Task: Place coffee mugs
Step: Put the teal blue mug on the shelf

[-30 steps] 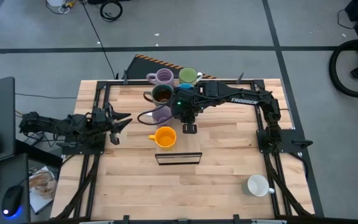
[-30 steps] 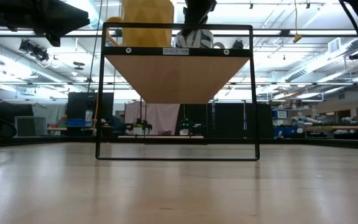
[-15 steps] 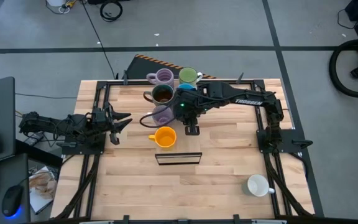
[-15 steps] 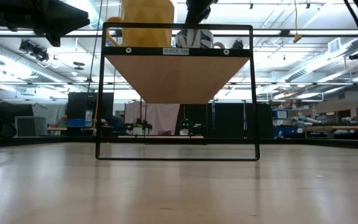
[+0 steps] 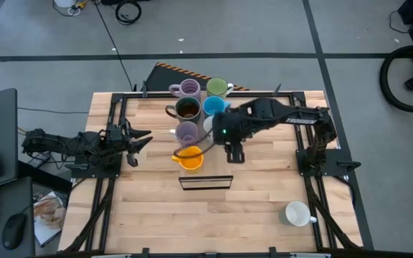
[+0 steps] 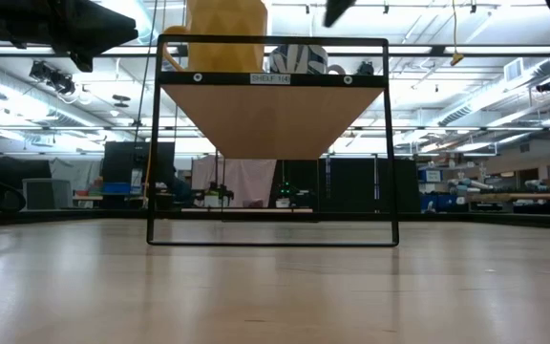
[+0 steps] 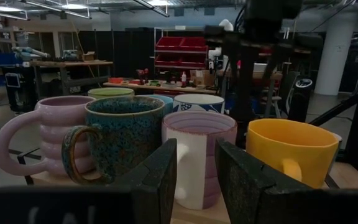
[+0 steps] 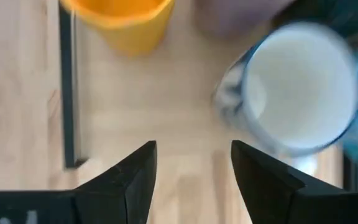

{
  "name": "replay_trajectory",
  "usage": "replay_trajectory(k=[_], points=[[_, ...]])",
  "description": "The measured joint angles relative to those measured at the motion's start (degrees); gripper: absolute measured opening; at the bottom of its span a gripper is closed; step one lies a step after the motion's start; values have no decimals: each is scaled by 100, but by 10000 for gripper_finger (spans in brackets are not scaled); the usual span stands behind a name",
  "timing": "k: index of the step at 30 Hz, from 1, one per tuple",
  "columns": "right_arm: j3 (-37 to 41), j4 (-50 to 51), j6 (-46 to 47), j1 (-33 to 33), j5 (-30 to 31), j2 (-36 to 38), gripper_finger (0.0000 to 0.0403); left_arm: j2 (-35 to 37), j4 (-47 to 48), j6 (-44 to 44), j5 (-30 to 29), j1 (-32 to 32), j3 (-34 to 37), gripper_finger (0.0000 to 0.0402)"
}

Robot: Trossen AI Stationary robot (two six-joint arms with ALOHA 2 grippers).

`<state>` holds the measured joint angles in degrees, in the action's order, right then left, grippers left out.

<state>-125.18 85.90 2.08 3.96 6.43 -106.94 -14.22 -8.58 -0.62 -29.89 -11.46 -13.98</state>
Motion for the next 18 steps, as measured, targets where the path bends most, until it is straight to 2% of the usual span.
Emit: replay_trajectory(k=[4,9,18], points=[[151,405,568,347,-33,-10,209,-2,7,-1,0,0,0,114],[359,390,1529,876,-360,-2,209,-2,44,26,11,0,0,114],[1347,414,3624,1859,-1084,-4,208,-2,55,-7,13,0,0,114]])
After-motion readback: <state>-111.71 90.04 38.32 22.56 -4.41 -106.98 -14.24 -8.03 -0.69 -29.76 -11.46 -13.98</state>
